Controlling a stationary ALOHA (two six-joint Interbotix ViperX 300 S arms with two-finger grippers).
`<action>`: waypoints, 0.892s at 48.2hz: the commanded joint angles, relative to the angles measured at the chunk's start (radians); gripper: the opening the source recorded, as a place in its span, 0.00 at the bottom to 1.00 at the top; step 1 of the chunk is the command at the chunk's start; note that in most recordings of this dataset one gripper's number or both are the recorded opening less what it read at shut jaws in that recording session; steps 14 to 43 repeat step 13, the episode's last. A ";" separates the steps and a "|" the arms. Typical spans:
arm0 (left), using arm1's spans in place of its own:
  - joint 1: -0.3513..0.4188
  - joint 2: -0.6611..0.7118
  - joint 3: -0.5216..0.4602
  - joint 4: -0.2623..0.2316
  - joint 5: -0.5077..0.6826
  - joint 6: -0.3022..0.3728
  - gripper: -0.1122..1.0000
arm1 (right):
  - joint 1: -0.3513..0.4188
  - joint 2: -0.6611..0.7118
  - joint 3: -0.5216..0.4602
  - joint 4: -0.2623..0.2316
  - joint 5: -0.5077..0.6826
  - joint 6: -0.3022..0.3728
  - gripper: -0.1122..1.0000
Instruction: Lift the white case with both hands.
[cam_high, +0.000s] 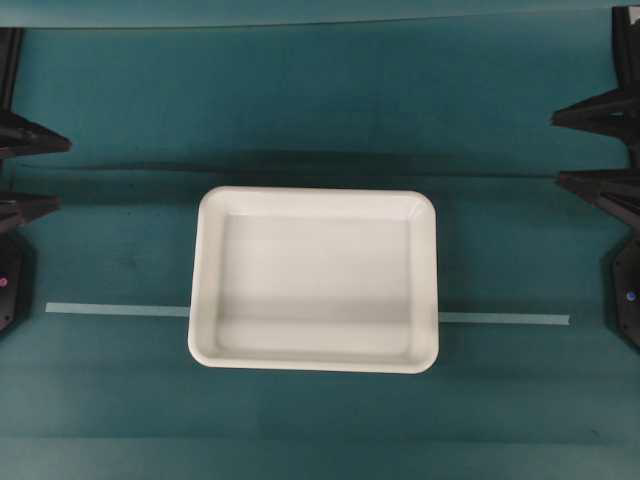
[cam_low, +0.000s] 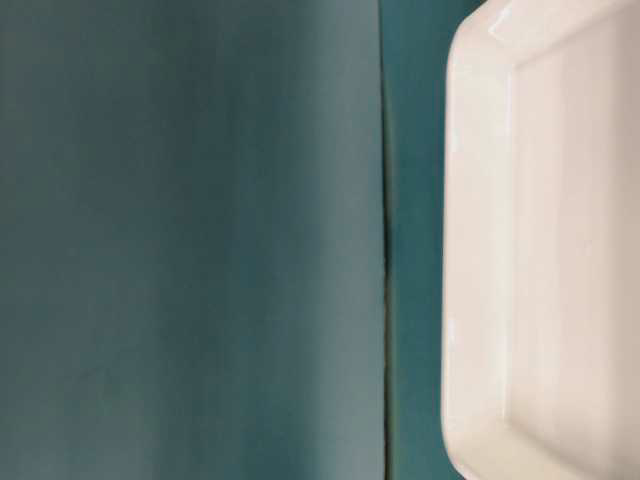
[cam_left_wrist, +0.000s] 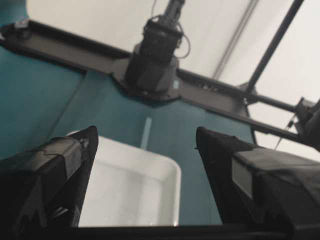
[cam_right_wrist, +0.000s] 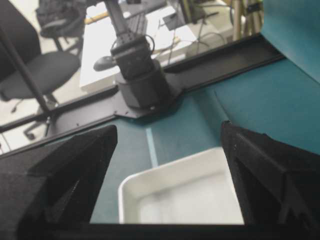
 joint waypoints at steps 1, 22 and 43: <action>-0.006 0.003 -0.032 0.005 0.009 0.003 0.88 | 0.006 0.003 -0.023 -0.003 0.005 -0.008 0.90; -0.028 -0.012 -0.038 0.005 0.020 0.035 0.88 | 0.014 -0.028 -0.035 -0.003 0.006 -0.078 0.90; -0.028 -0.012 -0.038 0.005 0.020 0.035 0.88 | 0.014 -0.028 -0.035 -0.003 0.006 -0.078 0.90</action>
